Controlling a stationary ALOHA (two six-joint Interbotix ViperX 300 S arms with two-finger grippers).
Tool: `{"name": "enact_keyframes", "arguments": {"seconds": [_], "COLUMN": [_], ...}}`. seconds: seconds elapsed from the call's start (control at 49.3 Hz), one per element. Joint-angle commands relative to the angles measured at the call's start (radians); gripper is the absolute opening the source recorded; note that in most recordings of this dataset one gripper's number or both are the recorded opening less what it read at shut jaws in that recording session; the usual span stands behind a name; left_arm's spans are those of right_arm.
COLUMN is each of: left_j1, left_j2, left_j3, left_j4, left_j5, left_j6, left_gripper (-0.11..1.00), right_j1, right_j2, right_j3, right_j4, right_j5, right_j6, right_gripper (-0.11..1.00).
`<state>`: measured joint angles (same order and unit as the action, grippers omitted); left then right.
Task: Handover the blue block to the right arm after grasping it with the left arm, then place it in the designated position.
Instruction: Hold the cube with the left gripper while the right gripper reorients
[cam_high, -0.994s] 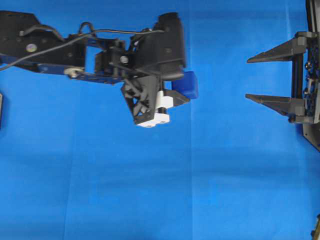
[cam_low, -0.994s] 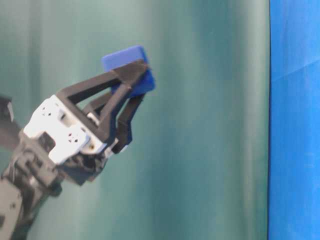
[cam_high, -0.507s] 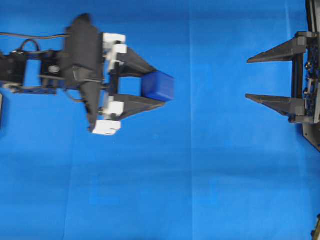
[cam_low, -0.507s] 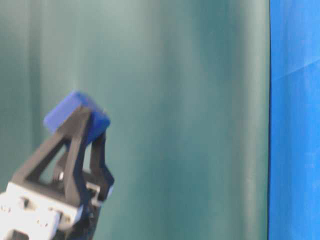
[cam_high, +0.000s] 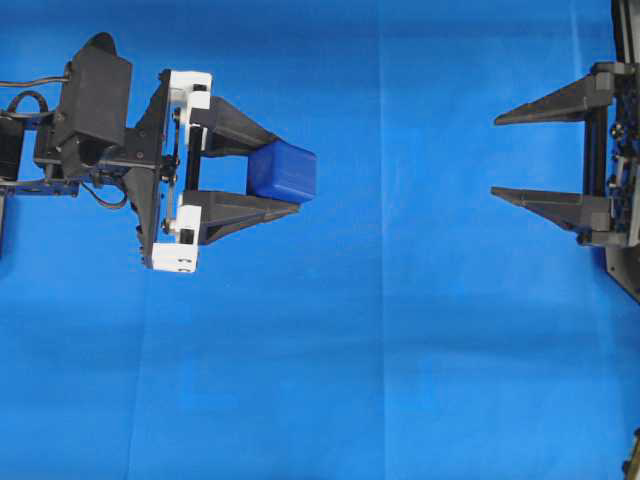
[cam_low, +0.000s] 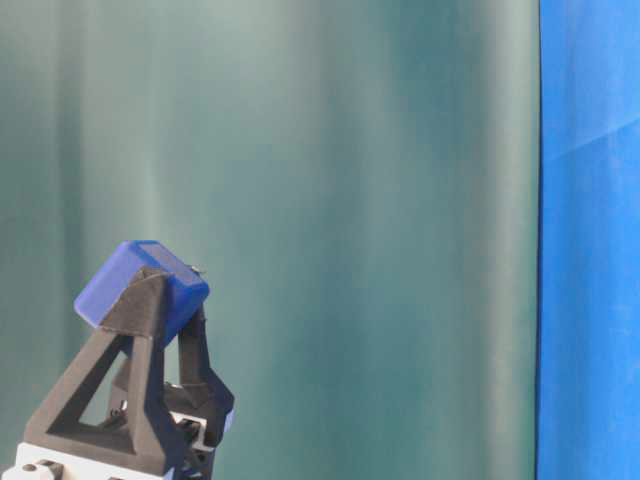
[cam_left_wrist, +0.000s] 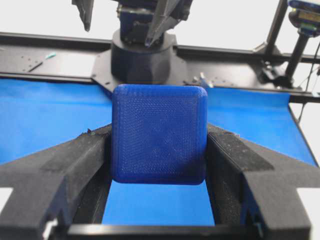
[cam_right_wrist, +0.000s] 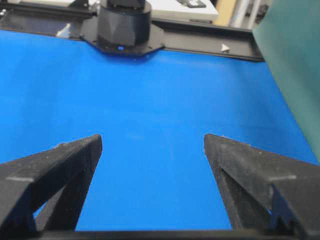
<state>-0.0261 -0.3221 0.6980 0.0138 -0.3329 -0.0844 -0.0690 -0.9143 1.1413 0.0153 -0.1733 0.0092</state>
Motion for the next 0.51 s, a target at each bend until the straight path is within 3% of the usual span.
{"name": "enact_keyframes", "arguments": {"seconds": [0.0, 0.183, 0.487], "left_j1": [-0.003, -0.003, -0.006], "left_j2": [-0.012, -0.012, -0.017], "left_j3": [-0.011, -0.011, -0.005], "left_j4": [0.000, 0.000, 0.000], "left_j5": [-0.011, -0.011, -0.026], "left_j6": [-0.002, -0.003, -0.005], "left_gripper": [0.46, 0.46, 0.46], "right_j1": [0.000, 0.000, 0.009], "right_j2": [0.006, 0.006, 0.003], "right_j3": [-0.031, -0.057, -0.103], "right_j4": [0.000, -0.031, -0.279], "right_j5": [-0.009, 0.021, 0.078], "right_j6": [-0.002, -0.026, -0.138], "right_gripper": [0.96, 0.96, 0.93]}}
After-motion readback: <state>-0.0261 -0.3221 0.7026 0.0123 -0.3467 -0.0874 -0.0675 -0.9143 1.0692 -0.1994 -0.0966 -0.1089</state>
